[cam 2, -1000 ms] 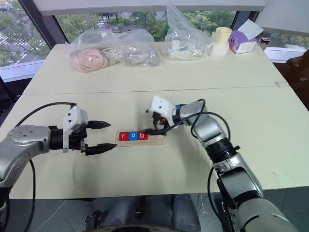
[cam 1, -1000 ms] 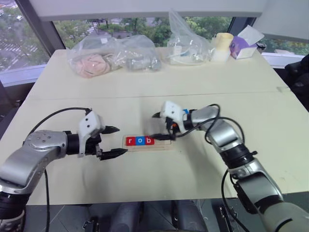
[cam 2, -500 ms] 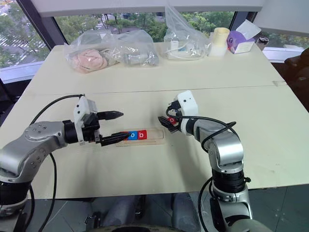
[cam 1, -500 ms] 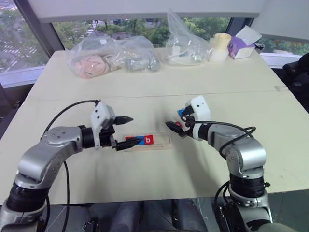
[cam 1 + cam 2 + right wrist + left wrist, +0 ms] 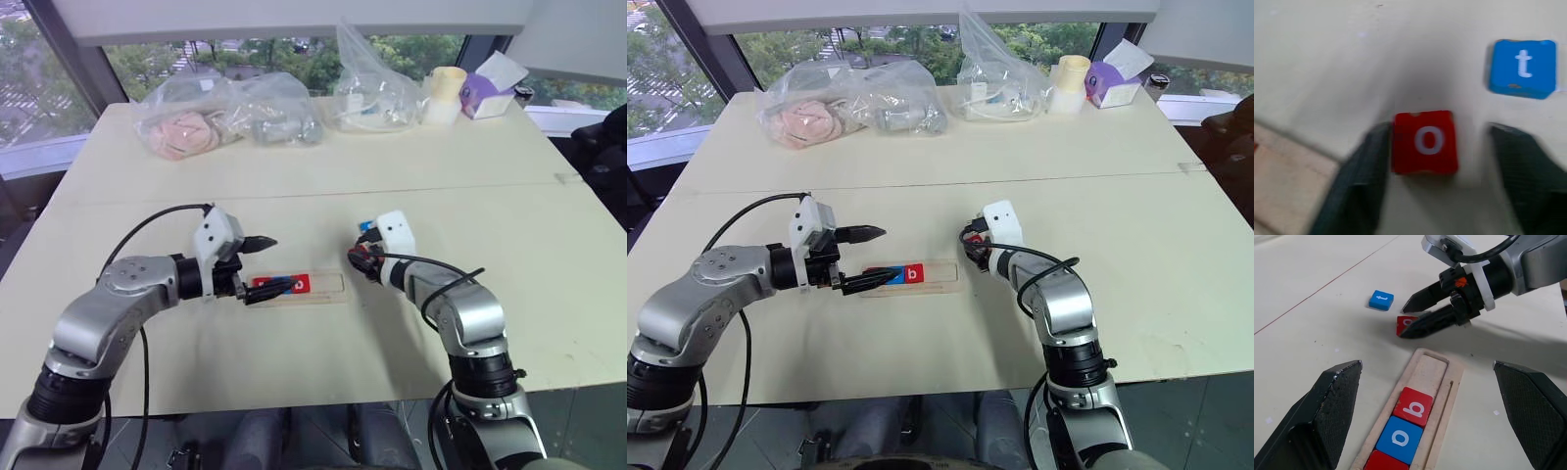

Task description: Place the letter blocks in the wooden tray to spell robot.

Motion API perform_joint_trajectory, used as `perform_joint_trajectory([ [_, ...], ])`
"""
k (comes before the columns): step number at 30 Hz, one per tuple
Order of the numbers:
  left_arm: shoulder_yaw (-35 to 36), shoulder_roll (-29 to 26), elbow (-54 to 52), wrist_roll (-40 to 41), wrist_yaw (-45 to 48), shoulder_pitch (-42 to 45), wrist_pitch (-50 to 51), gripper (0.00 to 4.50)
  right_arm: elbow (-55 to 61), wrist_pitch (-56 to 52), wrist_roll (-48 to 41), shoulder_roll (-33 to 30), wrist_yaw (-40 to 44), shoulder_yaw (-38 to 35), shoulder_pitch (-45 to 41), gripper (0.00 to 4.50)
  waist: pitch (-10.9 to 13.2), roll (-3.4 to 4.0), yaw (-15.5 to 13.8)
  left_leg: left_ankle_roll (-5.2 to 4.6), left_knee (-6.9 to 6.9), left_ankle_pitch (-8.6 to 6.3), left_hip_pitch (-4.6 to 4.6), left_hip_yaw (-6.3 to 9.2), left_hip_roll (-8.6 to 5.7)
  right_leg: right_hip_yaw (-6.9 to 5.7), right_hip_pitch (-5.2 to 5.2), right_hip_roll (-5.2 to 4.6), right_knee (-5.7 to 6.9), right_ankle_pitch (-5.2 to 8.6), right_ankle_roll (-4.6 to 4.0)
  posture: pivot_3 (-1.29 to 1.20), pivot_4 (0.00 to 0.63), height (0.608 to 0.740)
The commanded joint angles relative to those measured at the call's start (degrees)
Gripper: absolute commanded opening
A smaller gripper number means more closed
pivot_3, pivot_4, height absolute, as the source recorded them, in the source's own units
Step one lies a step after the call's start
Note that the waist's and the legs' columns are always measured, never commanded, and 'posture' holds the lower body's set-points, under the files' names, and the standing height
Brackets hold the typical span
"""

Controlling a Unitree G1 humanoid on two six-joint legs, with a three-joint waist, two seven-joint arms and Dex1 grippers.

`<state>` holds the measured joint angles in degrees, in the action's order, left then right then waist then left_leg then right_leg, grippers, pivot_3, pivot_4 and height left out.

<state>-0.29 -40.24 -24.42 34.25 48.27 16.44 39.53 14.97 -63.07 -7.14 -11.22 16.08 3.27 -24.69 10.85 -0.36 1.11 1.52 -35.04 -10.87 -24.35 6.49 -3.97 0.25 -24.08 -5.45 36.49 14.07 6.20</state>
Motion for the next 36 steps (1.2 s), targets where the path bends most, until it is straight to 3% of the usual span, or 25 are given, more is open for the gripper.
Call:
perform_joint_trajectory([
  [1, 1.22, -0.21, -1.24, -0.05, -0.27, 0.01, -0.81, 4.50, 0.83, 0.89, -0.01, 0.09, -0.33, 2.20, -0.11, 1.16, 0.00, 0.00, -0.01, 0.00, 0.00, 0.00, 0.00, 0.01, 0.01, 0.00, 0.00, 0.02, 0.00, 0.00, 0.00, 0.00, 0.150, 0.740],
  [8, 0.04, 0.06, -1.99, 0.15, 0.24, 0.76, -0.79, 4.50, 5.72, -1.93, 0.23, -0.43, -3.71, -1.45, -1.52, 1.17, 0.00, 0.00, -0.13, 0.00, -0.01, 0.00, 0.00, 0.01, 0.02, 0.00, 0.00, 0.02, 0.00, 0.00, -0.01, 0.00, 0.150, 0.740],
  [10, -1.98, -0.29, -3.16, -0.12, 1.49, 1.12, -0.72, 4.50, 12.73, -10.34, -0.89, 7.67, -8.68, -10.77, -0.07, 1.17, 0.00, 0.00, -0.38, 0.00, 0.01, 0.00, -0.02, 0.01, 0.01, 0.00, -0.02, 0.01, 0.01, 0.00, 0.00, 0.00, 0.150, 0.740],
  [12, -3.82, -0.64, -3.45, -1.18, 2.27, 1.33, -1.14, 4.50, 18.32, -17.16, -1.22, 12.48, -10.52, -15.01, 1.83, 1.17, -0.01, 0.01, -0.42, 0.00, 0.03, 0.00, -0.03, 0.08, 0.02, 0.00, -0.04, 0.02, 0.02, -0.01, 0.02, 0.00, 0.150, 0.740],
  [16, -6.32, 0.64, -2.23, -2.25, 3.11, 2.08, -2.20, 4.50, 30.14, -28.23, -1.91, 14.51, -10.30, -14.46, 7.67, 1.17, -0.01, 0.04, -0.40, 0.01, 0.04, -0.01, -0.04, 0.08, -0.01, 0.00, -0.04, 0.00, 0.02, 0.01, -0.01, 0.00, 0.150, 0.740],
  [26, -9.09, 1.84, 0.30, -4.01, 5.64, 4.52, -3.24, 4.50, 35.76, -29.43, -2.59, 16.01, -11.91, -11.92, 13.05, 1.17, -0.02, 0.06, -0.15, 0.01, 0.05, 0.00, 0.01, 0.09, 0.07, 0.01, -0.07, 0.07, 0.02, 0.10, -0.24, 0.00, 0.150, 0.740],
  [32, -9.19, 2.23, 0.91, -4.43, 5.85, 5.00, -3.39, 4.50, 34.34, -29.43, -3.64, 17.08, -11.92, -11.89, 13.07, 4.16, -0.02, 0.05, -0.19, 0.00, 0.04, 0.00, -0.03, 0.07, 0.02, 0.02, -0.08, 0.01, -0.02, 0.09, -0.22, 0.00, 0.150, 0.740],
  [33, -9.06, 2.21, 0.93, -4.52, 5.78, 4.95, -3.41, 4.50, 34.16, -29.43, -3.69, 16.98, -11.97, -12.01, 12.92, 4.45, -0.02, 0.05, -0.18, 0.01, 0.04, 0.00, -0.03, 0.07, 0.02, 0.02, -0.08, 0.01, -0.02, 0.09, -0.22, 0.00, 0.150, 0.740],
  [36, -7.91, 1.44, 1.02, -4.50, 6.03, 4.57, -3.50, 4.50, 34.18, -29.43, -4.39, 12.89, -10.32, -12.47, 10.83, 4.45, -0.02, 0.06, -0.12, 0.00, 0.04, 0.00, -0.03, 0.08, 0.03, 0.02, -0.08, 0.02, -0.02, 0.10, -0.22, 0.00, 0.150, 0.740],
])
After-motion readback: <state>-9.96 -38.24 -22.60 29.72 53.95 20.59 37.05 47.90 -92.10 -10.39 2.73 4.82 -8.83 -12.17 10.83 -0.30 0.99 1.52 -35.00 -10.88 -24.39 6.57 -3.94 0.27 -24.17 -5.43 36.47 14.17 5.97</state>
